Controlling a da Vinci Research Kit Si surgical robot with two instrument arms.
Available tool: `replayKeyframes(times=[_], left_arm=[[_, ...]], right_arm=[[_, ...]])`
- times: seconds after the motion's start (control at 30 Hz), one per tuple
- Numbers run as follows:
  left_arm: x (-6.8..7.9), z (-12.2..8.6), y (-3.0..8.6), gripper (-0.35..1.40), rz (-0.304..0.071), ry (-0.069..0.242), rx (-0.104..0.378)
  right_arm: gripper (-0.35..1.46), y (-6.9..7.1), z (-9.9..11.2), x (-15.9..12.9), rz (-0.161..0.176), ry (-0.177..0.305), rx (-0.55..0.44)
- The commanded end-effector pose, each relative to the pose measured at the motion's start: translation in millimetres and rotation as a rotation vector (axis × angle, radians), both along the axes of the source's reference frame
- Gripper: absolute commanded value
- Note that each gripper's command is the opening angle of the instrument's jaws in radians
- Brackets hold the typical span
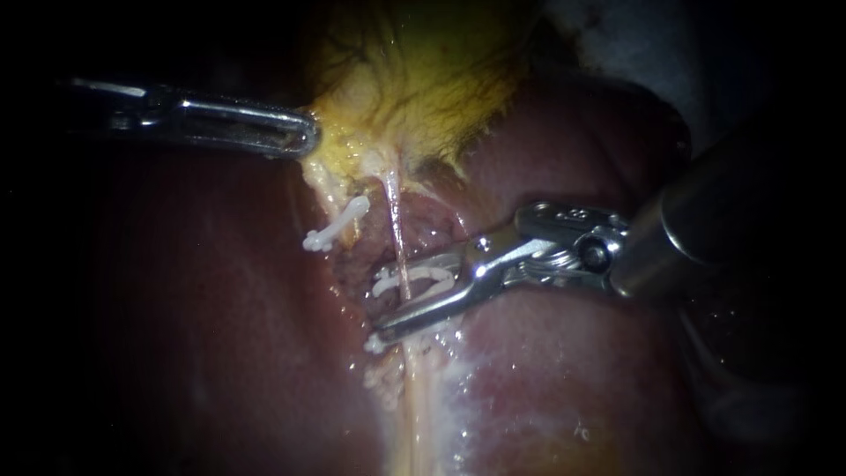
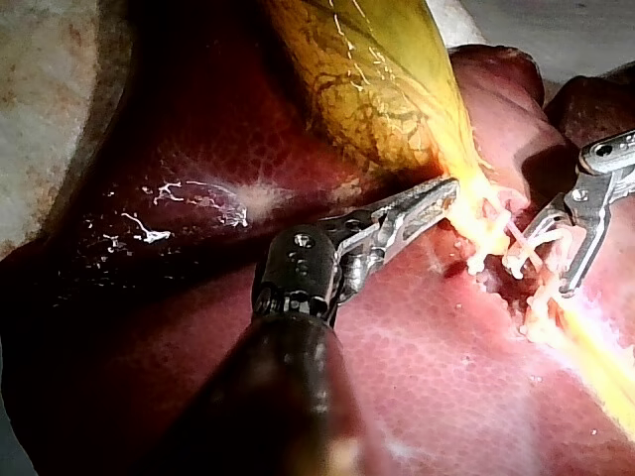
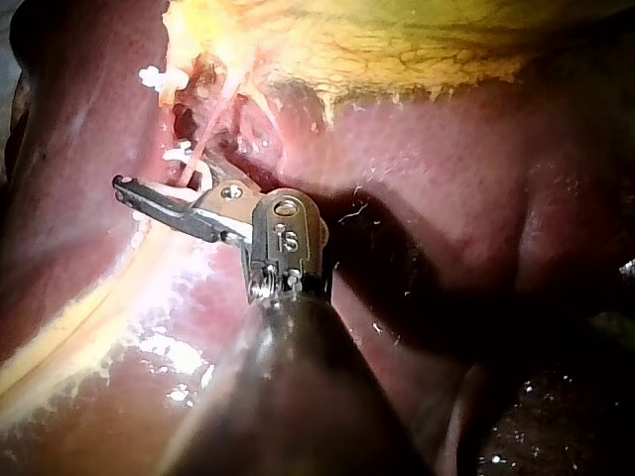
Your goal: Clipping second clip right tube
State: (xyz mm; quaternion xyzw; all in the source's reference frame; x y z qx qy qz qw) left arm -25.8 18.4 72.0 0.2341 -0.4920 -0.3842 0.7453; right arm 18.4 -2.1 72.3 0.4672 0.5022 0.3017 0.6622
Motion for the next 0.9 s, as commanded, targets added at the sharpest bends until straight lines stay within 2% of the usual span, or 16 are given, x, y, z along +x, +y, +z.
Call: replayKeyframes(times=[0.03,0.2,0.43,0.63,0.9], left_arm=[[0.0,0.0,0.0,-0.35,0.000,0.000,0.000],[0.0,0.0,0.0,-0.35,0.000,0.000,0.000],[0.0,0.0,0.0,-0.35,0.000,0.000,0.000],[0.0,0.0,0.0,-0.35,0.000,0.000,0.000],[0.0,0.0,0.0,-0.35,0.000,0.000,0.000]], right_arm=[[0.51,-0.1,-0.4,0.0,-0.002,0.012,0.002],[0.50,-0.5,-1.9,0.2,0.007,0.052,0.021],[0.41,-0.1,-3.3,0.3,0.012,0.062,0.037],[0.07,-0.1,-3.3,-0.2,0.012,0.053,0.078],[-0.26,-0.2,-3.4,-0.2,0.012,0.034,0.134]])
